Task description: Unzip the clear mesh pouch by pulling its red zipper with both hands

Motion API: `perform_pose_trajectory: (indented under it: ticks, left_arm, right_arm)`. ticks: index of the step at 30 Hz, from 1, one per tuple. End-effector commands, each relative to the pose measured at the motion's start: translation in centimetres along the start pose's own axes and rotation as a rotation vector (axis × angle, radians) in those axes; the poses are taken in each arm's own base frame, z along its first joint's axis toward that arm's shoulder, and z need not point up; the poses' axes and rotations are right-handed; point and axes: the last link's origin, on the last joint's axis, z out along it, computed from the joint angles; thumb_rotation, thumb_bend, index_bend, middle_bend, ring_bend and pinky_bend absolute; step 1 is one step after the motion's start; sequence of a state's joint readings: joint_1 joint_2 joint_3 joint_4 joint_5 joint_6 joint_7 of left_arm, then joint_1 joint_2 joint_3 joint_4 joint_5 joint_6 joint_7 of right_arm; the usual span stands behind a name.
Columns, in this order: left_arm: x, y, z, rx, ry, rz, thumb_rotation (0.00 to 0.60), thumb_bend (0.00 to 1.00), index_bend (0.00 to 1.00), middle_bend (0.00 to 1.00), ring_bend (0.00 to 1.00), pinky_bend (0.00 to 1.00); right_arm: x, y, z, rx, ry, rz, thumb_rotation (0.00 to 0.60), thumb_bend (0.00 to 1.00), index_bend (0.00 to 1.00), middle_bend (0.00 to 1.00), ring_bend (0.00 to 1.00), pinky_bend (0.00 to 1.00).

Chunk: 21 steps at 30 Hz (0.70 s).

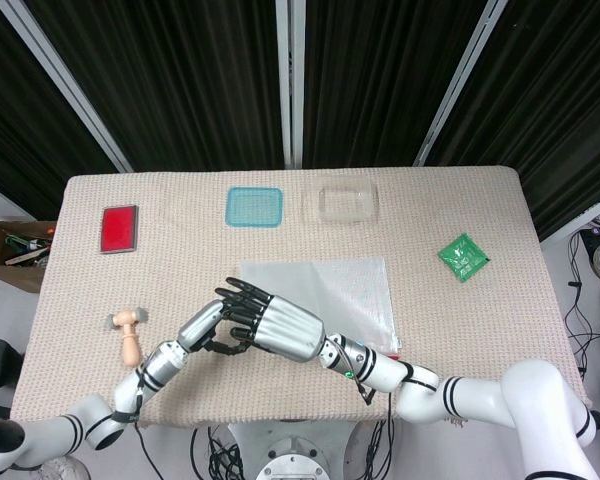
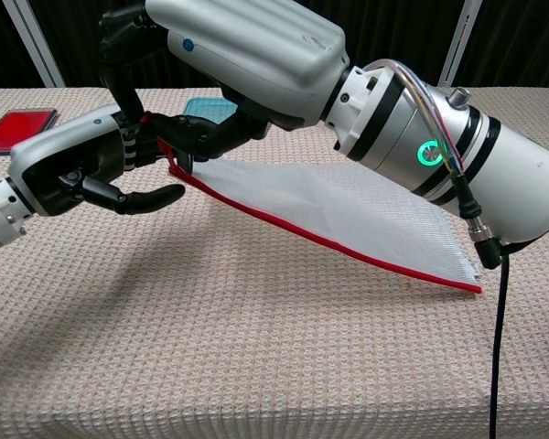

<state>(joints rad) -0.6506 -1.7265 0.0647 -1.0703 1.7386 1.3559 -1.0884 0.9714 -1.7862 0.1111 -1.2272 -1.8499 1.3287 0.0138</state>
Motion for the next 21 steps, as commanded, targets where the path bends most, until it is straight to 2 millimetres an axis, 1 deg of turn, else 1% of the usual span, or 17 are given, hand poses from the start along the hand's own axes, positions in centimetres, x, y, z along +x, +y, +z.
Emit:
perform_pose_trajectory:
  ticks: [1,4,9,13,17,21]
  left_arm:
    - [0.0,-0.1,0.1,0.003,-0.002,0.008,0.600,0.34,0.52,0.18,0.13,0.15]
    - [0.0,-0.2,0.1,0.006,-0.001,0.012,0.600,0.34,0.51,0.18,0.13,0.15]
    - [-0.2,-0.2,0.1,0.005,-0.003,0.005,0.600,0.35,0.58,0.18,0.13,0.15]
    - [-0.4,-0.2,0.2,0.007,-0.002,-0.028,0.600,0.38,0.63,0.20,0.13,0.15]
    - [-0.5,-0.2,0.1,0.007,0.000,-0.064,0.600,0.40,0.64,0.20,0.13,0.15]
    - [-0.6,-0.1,0.0,0.004,0.010,-0.146,0.600,0.41,0.64,0.20,0.13,0.15]
  right_arm:
    - [0.0,0.0,0.1,-0.001,0.000,0.004,0.600,0.55,0.93,0.32,0.01,0.00]
    - [-0.1,0.0,0.2,-0.002,0.003,0.007,0.600,0.55,0.93,0.32,0.01,0.00]
    - [-0.1,0.1,0.2,-0.004,0.005,0.010,0.600,0.55,0.93,0.32,0.01,0.00]
    - [-0.1,0.1,0.1,-0.002,0.006,0.008,0.600,0.55,0.94,0.32,0.01,0.00]
    - [0.0,0.2,-0.6,-0.007,0.018,-0.002,0.600,0.55,0.94,0.32,0.01,0.00]
    - [0.1,0.2,-1.6,-0.009,0.031,-0.014,0.600,0.55,0.94,0.32,0.01,0.00]
